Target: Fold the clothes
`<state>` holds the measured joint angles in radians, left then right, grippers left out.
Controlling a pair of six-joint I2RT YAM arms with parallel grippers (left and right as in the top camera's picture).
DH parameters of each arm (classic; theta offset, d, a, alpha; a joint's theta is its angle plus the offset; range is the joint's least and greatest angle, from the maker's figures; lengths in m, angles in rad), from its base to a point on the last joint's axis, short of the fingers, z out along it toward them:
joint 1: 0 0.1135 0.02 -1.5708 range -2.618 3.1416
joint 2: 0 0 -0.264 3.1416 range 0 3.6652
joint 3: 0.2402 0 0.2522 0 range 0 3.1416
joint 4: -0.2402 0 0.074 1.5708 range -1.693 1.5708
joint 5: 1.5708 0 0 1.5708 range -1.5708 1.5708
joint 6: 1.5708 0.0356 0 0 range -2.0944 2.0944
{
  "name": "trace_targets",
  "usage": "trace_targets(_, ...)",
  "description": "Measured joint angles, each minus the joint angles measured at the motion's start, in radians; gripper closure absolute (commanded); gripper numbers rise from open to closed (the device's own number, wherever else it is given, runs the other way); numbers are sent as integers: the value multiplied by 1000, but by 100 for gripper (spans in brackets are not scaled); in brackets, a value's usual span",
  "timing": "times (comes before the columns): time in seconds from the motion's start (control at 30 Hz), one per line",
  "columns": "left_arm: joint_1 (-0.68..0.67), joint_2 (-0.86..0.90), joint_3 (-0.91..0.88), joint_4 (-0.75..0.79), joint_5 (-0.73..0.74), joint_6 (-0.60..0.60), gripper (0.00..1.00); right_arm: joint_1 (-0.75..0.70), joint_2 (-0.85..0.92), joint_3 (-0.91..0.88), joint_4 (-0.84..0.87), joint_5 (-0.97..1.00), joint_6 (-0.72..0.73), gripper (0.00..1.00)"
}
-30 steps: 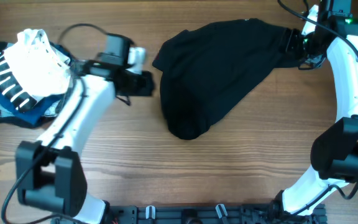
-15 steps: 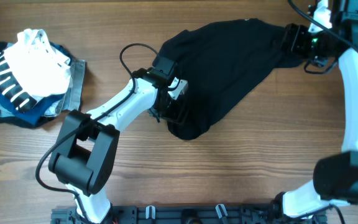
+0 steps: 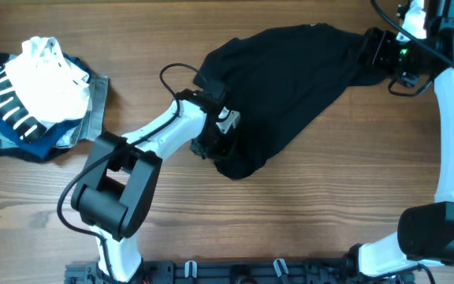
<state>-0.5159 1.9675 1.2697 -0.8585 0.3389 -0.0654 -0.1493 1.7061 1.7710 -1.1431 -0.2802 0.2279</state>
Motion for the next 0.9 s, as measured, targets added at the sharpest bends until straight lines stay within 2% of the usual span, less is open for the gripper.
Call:
trace_targets(0.2,56,-5,82,-203,-74,0,96,0,0,-17,-17,32,28,12)
trace_targets(0.27,117,-29,155,-273,-111,-10,96,0,0,-49,-16,41,45,17)
trace_targets(0.4,254,-141,268,-296,-137,-39,96,0,0,-166,16,48,67,21)
trace_targets(0.57,341,-317,295,-316,-136,-53,96,0,1,-372,214,19,53,23)
trace_targets(0.7,328,-393,294,-332,-132,-56,96,0,1,-539,488,-11,65,23)
trace_targets(0.77,319,-413,294,-338,-132,-56,96,0,1,-608,597,-16,94,28)
trace_targets(0.9,303,-460,294,-347,-132,-57,96,0,1,-721,703,-19,145,31)
